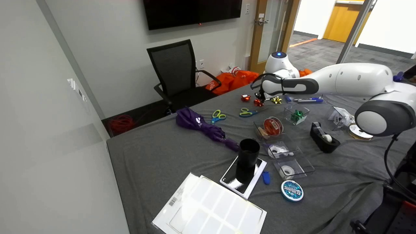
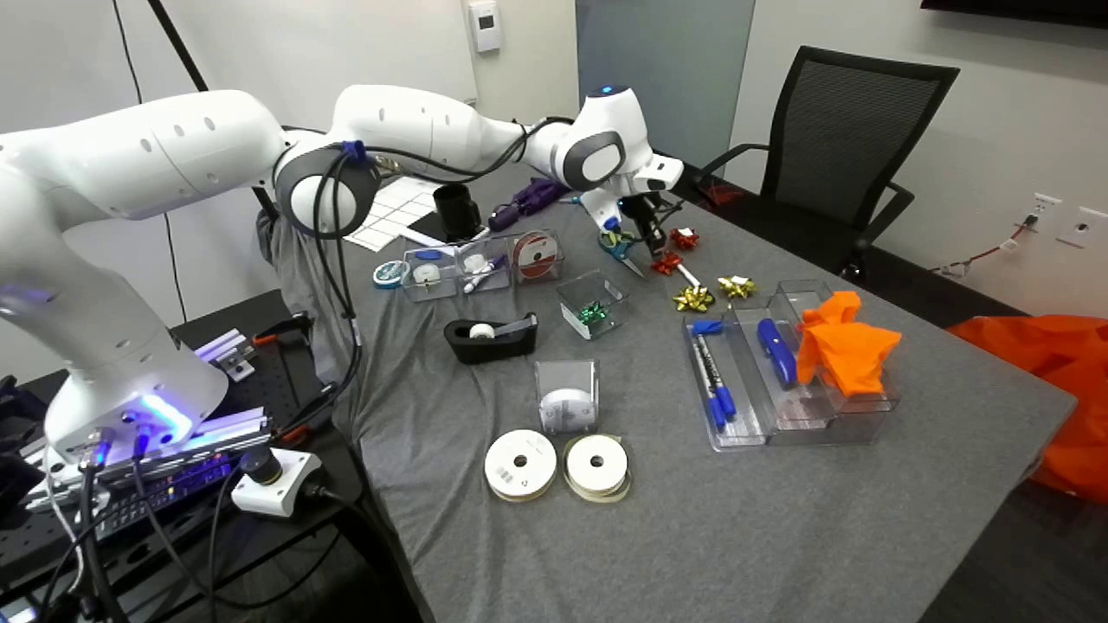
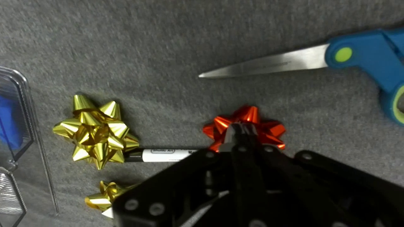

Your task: Put the green and red decorating ribbons in the empty stationary holder to the right

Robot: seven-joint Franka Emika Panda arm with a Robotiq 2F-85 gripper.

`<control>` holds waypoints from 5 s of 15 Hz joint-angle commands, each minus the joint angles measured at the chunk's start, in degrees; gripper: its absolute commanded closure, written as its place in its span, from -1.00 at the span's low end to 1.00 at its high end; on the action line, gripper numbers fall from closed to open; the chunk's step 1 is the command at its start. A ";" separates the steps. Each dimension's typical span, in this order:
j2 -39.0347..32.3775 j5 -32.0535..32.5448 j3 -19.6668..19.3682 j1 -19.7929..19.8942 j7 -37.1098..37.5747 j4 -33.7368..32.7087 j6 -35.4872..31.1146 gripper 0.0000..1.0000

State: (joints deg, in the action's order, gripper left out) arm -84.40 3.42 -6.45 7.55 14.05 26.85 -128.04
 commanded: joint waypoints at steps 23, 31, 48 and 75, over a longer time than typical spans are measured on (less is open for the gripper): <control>2.20 -0.38 3.24 1.70 -7.52 -2.32 4.99 -0.51; 1.18 -1.98 4.89 2.88 -9.17 -1.77 4.21 -1.00; -0.13 -4.30 7.29 3.61 -2.82 0.45 0.64 -0.22; 1.09 -4.04 6.74 3.18 1.70 -1.68 2.22 1.00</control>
State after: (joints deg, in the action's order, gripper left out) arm -84.29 -0.36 -0.33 10.70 17.37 24.90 -127.32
